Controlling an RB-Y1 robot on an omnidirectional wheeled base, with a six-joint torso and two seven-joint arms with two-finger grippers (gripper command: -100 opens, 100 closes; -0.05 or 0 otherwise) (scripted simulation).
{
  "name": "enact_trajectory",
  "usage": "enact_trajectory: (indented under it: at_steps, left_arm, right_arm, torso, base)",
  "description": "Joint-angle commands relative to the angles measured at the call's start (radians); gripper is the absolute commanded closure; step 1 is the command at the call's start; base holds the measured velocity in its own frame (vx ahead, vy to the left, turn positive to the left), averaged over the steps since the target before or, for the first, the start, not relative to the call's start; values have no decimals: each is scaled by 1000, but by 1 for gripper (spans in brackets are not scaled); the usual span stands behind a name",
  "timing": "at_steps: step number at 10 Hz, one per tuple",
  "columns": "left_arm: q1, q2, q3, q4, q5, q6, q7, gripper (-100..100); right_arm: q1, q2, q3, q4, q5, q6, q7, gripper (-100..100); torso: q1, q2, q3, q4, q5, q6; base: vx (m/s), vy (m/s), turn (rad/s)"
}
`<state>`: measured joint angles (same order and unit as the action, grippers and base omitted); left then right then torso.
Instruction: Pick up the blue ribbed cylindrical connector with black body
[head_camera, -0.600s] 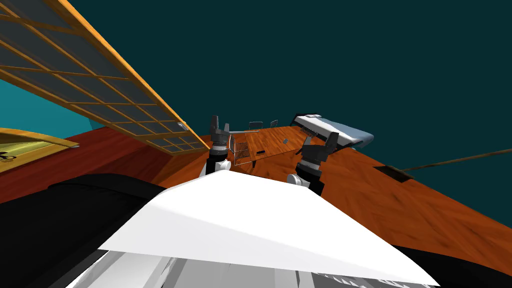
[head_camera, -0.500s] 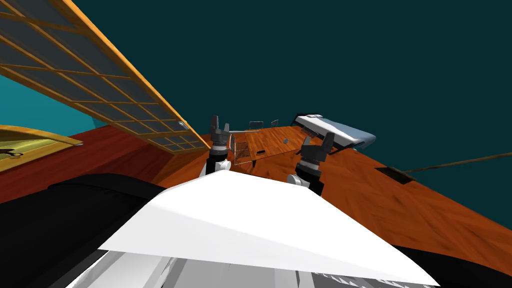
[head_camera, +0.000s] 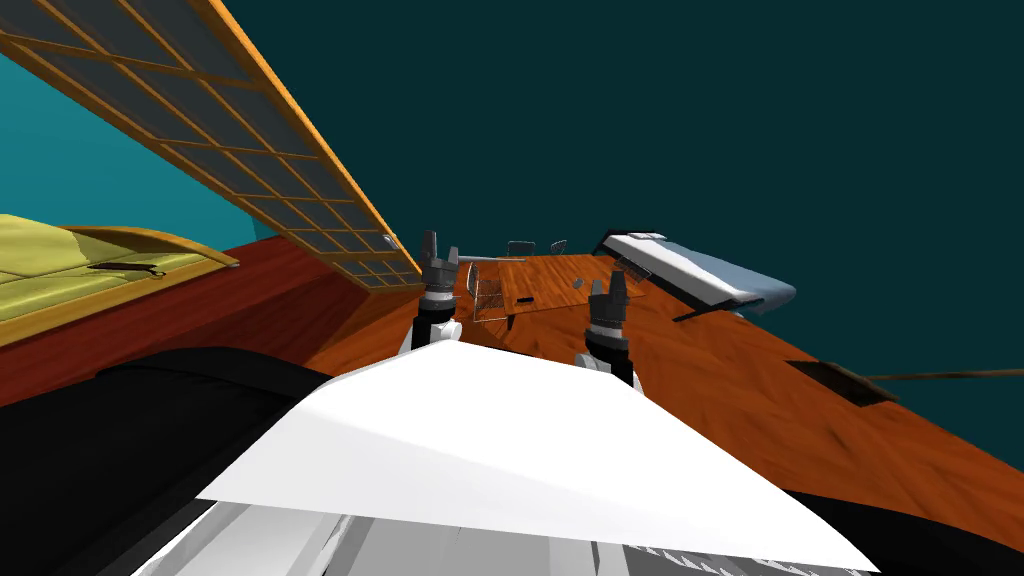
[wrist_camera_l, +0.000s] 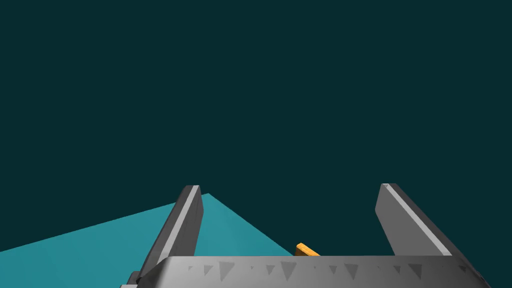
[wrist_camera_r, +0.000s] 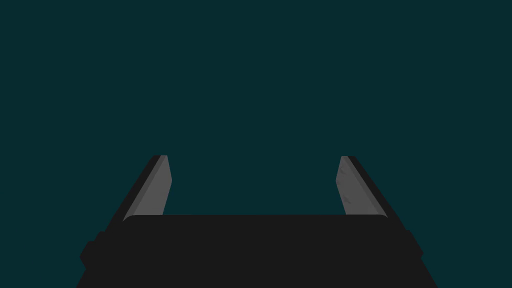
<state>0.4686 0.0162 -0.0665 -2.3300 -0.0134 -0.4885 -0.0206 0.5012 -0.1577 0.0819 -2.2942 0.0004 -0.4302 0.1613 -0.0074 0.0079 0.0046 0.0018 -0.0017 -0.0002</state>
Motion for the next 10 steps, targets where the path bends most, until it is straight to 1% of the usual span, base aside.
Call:
enact_trajectory:
  at_steps: [1, 4, 5, 6, 7, 8, 9, 10]
  left_arm:
    - [0, 0, 0, 0, 0, 0, 0, 0]
    - [0, 0, 0, 0, 0, 0, 0, 0]
    - [0, 0, 0, 0, 0, 0, 0, 0]
    - [0, 0, 0, 0, 0, 0, 0, 0]
    - [0, 0, 0, 0, 0, 0, 0, 0]
    - [0, 0, 0, 0, 0, 0, 0, 0]
    - [0, 0, 0, 0, 0, 0, 0, 0]
    - [0, 0, 0, 0, 0, 0, 0, 0]
  right_arm:
    - [-3, -47, 8, 34, 46, 8, 13, -100]
    - [-9, -129, 37, 128, 138, 17, 41, -100]
    - [-9, -129, 37, 132, 151, 17, 41, -100]
    - [-13, -156, 47, 173, 189, 21, 50, -100]
    - [-13, -156, 47, 173, 189, 21, 50, -100]
    - [-19, -182, 58, 212, 229, 25, 58, -100]
    - [-19, -182, 58, 218, 229, 25, 58, -100]
    - [-26, -208, 69, 258, 269, 30, 66, -100]
  torso:
    - [0, 0, 0, 0, 0, 0]
    - [1, -1, -1, 0, 0, 0]
    - [1, -3, -1, 0, 0, 0]
    - [2, -5, -3, -1, 0, 1]
    - [3, -6, -3, -1, 1, 0]
    - [3, -7, -4, -1, 1, 1]
    - [3, -8, -4, -2, 1, 0]
    - [4, -8, -5, -2, 1, 1]
  base:
    - [-129, -90, 253]
    - [-102, -66, 342]
    - [-53, -58, 171]
    - [-43, -35, 281]
    - [-29, -29, 146]
    - [-25, -23, 288]
    - [-17, -24, 182]
    - [-12, -24, 309]
